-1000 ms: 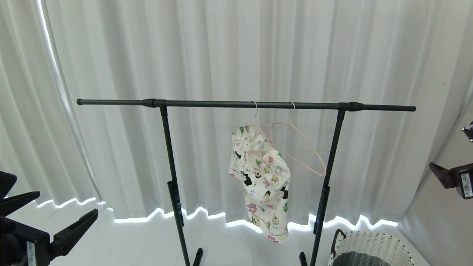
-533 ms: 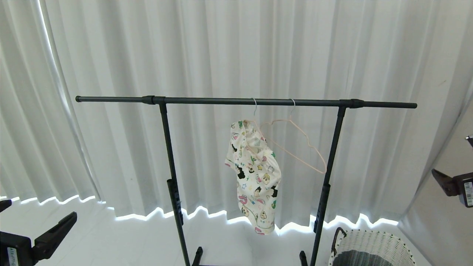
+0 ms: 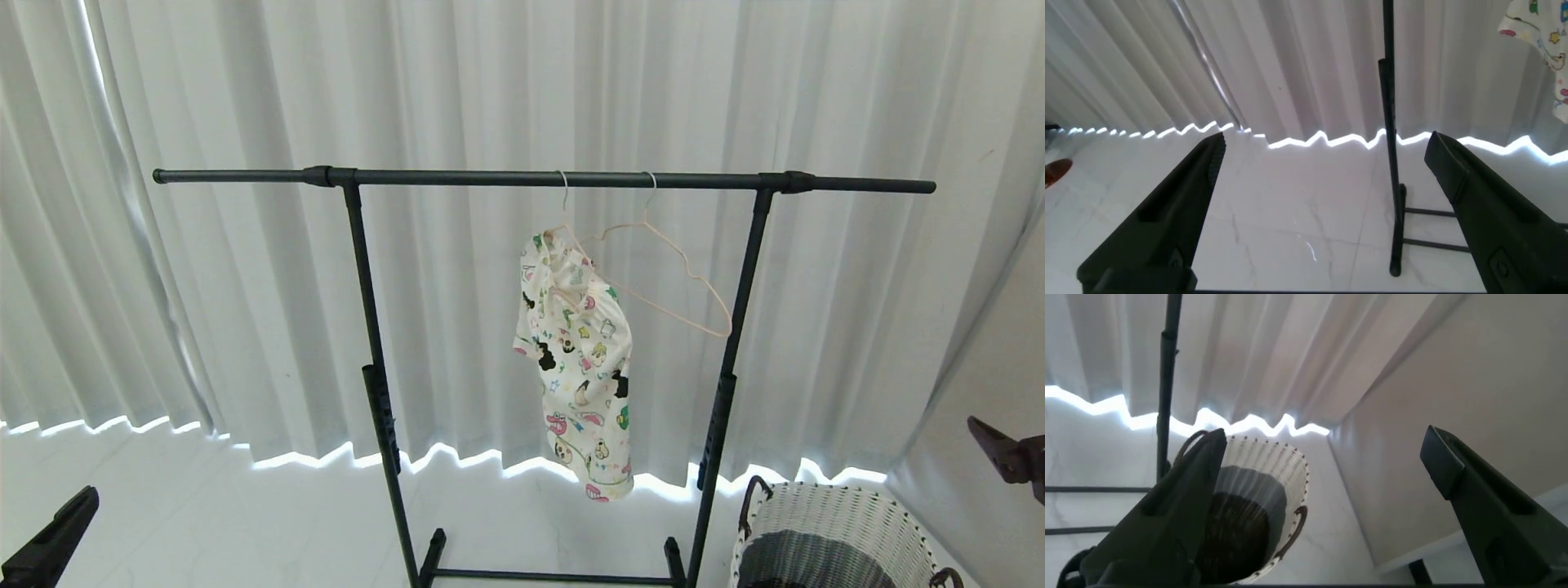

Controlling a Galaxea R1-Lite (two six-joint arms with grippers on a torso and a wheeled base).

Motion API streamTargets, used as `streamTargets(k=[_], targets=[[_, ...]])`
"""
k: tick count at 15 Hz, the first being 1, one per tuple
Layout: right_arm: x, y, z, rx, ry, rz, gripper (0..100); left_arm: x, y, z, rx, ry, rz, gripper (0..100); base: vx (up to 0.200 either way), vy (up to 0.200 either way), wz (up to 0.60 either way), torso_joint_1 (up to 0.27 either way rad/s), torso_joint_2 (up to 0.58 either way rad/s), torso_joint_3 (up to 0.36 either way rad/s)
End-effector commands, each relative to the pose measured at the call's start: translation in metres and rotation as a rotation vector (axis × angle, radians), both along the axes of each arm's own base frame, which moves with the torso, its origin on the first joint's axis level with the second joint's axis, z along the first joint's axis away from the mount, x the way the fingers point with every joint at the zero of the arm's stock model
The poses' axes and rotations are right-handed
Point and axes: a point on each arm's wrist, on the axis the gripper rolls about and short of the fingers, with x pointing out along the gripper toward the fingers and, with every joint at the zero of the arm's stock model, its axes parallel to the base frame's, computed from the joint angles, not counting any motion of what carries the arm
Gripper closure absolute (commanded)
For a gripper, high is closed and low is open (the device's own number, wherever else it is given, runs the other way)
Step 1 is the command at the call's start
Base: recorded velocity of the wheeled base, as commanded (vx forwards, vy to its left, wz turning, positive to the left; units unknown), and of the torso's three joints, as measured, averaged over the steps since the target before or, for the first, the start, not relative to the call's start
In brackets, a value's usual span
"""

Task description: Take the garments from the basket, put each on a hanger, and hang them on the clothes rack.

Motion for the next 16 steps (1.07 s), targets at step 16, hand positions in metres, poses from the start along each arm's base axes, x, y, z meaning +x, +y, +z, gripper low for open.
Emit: streamTargets(k=[16], targets=[[0.032,-0.006,-0.027,-0.022,0.169,-0.101,0,0.048,-0.009,-0.002,-0.004,0.2,-0.11,0,0.0,0.0,0.0,-0.165,0.44,0.27]])
